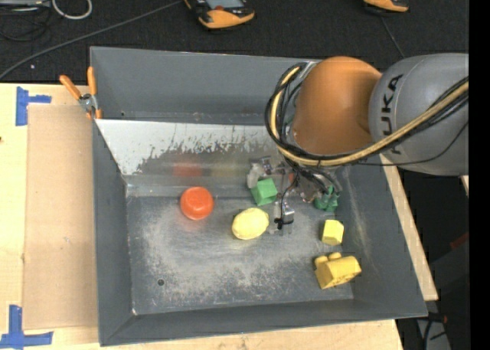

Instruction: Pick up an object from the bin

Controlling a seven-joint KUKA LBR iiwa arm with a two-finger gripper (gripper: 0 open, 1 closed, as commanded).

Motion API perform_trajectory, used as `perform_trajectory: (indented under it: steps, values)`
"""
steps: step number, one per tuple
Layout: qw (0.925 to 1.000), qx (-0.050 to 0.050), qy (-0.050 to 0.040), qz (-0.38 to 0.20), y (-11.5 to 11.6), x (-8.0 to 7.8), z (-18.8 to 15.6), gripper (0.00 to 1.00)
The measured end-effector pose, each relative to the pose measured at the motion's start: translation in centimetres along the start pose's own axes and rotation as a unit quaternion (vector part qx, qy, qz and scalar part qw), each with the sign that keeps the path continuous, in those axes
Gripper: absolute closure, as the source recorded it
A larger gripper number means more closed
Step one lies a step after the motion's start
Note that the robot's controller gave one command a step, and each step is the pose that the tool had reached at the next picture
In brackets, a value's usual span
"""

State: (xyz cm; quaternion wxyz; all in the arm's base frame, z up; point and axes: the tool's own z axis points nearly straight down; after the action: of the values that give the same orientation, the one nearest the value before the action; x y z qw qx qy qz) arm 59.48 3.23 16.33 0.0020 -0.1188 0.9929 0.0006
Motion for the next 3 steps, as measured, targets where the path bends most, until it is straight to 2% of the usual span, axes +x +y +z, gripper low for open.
perform_trajectory:
  steps: [1,2,3]
  values:
    - [0.9961,0.0,-0.0001,-0.088,-0.5,0.1,1.2,0.0]
    - [0.9999,-0.001,-0.0003,-0.012,-0.5,-0.9,3.2,0.0]
    - [0.9989,0.0,-0.0001,-0.048,0.1,-0.4,2.9,0.0]
